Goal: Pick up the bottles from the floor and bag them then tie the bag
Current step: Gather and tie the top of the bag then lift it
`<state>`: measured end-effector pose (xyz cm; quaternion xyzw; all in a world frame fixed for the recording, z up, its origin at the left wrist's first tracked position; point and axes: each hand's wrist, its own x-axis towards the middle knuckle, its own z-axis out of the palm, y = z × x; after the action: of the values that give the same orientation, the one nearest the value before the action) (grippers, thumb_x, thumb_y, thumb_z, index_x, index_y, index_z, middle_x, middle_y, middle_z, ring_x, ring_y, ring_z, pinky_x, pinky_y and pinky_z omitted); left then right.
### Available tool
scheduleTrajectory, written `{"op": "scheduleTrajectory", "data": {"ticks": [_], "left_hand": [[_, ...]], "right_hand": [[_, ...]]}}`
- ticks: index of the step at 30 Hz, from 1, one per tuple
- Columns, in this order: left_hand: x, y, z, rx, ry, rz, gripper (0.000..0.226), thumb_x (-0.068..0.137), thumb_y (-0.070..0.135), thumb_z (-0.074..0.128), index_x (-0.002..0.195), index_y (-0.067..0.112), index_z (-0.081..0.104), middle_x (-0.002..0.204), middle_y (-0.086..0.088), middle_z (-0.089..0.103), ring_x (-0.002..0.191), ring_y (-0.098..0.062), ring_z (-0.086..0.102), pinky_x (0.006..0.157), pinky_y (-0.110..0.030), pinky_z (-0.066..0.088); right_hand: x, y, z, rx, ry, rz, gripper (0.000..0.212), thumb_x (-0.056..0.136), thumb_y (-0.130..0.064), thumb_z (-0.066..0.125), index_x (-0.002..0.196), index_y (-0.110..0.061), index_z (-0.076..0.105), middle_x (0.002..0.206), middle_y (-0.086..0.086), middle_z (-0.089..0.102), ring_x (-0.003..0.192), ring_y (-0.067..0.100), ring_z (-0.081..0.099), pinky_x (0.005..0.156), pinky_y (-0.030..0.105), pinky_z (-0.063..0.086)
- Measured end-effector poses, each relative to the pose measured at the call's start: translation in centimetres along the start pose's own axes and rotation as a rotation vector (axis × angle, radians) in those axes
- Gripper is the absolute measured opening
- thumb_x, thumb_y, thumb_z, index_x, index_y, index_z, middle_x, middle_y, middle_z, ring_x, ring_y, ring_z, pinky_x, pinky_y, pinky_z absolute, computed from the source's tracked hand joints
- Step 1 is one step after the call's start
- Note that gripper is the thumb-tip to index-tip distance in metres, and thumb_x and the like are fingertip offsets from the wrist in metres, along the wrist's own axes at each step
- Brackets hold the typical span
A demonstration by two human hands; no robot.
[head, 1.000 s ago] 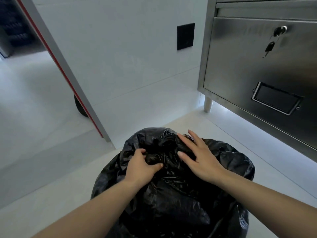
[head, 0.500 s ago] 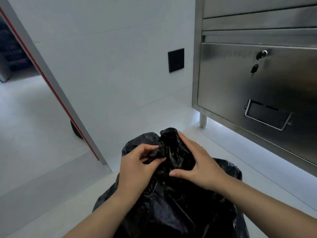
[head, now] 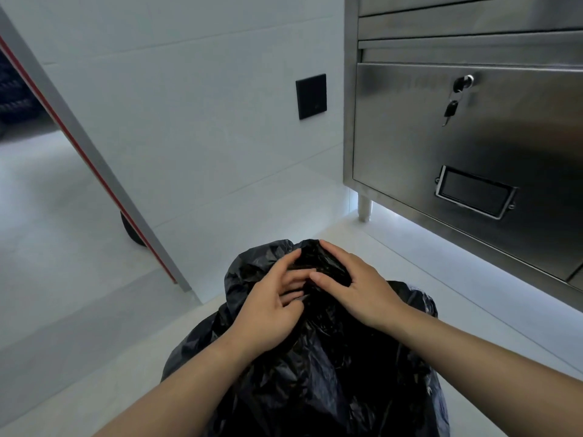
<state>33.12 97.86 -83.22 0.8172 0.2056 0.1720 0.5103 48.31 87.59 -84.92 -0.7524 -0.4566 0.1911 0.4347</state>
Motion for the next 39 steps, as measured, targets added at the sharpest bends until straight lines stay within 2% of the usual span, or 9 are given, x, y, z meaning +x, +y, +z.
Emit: {"op": "scheduleTrajectory", "data": {"ticks": [6,12,18,22,24,28,32,36,39], "left_hand": [[-0.2,-0.5,-0.1,-0.03,0.038,0.011,0.073,0.082,-0.011,0.049,0.128,0.044,0.034,0.125,0.013,0.059,0.117,0.002,0.054,0.095,-0.012,0.043],[-0.5,-0.5,-0.3,0.003,0.052,0.048,0.063,0.081,-0.006,0.054,0.123,0.04,0.045,0.114,0.013,0.064,0.113,0.001,0.056,0.089,-0.011,0.045],[-0.6,-0.3,-1.8,0.292,0.391,0.175,0.035,0.07,0.047,0.068,0.103,0.044,0.058,0.112,0.024,0.055,0.111,0.003,0.052,0.092,-0.013,0.042],[-1.2,-1.2,-2.1,0.325,0.129,0.007,0.069,0.064,0.071,0.061,0.127,0.058,0.037,0.133,0.031,0.037,0.124,0.008,0.038,0.102,-0.017,0.034],[-1.4,-1.4,-1.8,0.336,0.038,-0.015,0.072,0.066,0.069,0.063,0.127,0.068,0.024,0.126,0.045,0.034,0.114,0.017,0.042,0.089,-0.002,0.035],[-1.2,-2.0,-1.5,0.389,0.09,-0.002,0.072,0.073,0.047,0.072,0.123,0.07,0.025,0.116,0.031,0.046,0.091,0.01,0.056,0.077,0.002,0.037],[-1.0,-2.3,-1.2,0.351,0.154,-0.01,0.068,0.075,0.037,0.075,0.13,0.051,0.039,0.115,0.023,0.053,0.088,0.004,0.058,0.075,0.002,0.038],[-0.7,-2.1,-1.0,0.322,0.19,0.021,0.058,0.077,0.025,0.075,0.129,0.034,0.051,0.109,0.031,0.048,0.09,0.015,0.054,0.076,0.004,0.035],[-0.5,-1.8,-0.8,0.326,0.202,0.042,0.055,0.077,0.023,0.074,0.128,0.031,0.054,0.109,0.035,0.046,0.092,0.018,0.052,0.078,0.004,0.035]], "right_hand": [[-0.2,-0.4,0.4,0.024,-0.002,-0.031,0.071,0.072,-0.07,0.05,0.137,-0.047,0.033,0.127,-0.017,0.051,0.118,-0.002,0.045,0.098,0.018,0.033],[-0.1,-0.4,1.0,-0.021,0.002,-0.134,0.042,0.087,-0.028,0.061,0.127,-0.035,0.05,0.118,-0.017,0.061,0.11,-0.001,0.055,0.092,0.009,0.039],[0.8,-0.5,0.2,-0.013,0.041,-0.16,0.039,0.089,-0.023,0.059,0.124,-0.038,0.053,0.118,-0.02,0.062,0.11,-0.004,0.055,0.094,0.011,0.039],[0.9,-0.3,-0.7,-0.027,0.064,-0.136,0.046,0.09,-0.024,0.059,0.13,-0.043,0.047,0.12,-0.021,0.057,0.11,-0.007,0.05,0.088,-0.004,0.029],[0.9,0.0,-1.0,-0.044,0.057,-0.121,0.05,0.09,-0.024,0.059,0.133,-0.045,0.044,0.121,-0.02,0.056,0.109,-0.008,0.048,0.085,-0.007,0.025],[0.5,0.5,-1.3,-0.044,0.041,-0.107,0.049,0.09,-0.024,0.058,0.132,-0.046,0.044,0.127,-0.016,0.058,0.113,-0.007,0.048,0.087,-0.007,0.025],[0.2,0.8,-1.5,-0.064,-0.008,-0.104,0.047,0.093,-0.025,0.054,0.133,-0.047,0.042,0.128,-0.011,0.058,0.118,-0.001,0.048,0.092,-0.002,0.027],[-0.1,0.8,-1.4,-0.158,-0.113,-0.094,0.046,0.098,-0.03,0.04,0.137,-0.052,0.029,0.121,-0.006,0.053,0.116,0.006,0.047,0.09,0.005,0.029],[-0.4,0.4,-1.4,-0.212,-0.176,-0.096,0.053,0.092,-0.053,0.037,0.14,-0.055,0.015,0.137,-0.012,0.043,0.123,0.004,0.042,0.094,0.014,0.029]]}}
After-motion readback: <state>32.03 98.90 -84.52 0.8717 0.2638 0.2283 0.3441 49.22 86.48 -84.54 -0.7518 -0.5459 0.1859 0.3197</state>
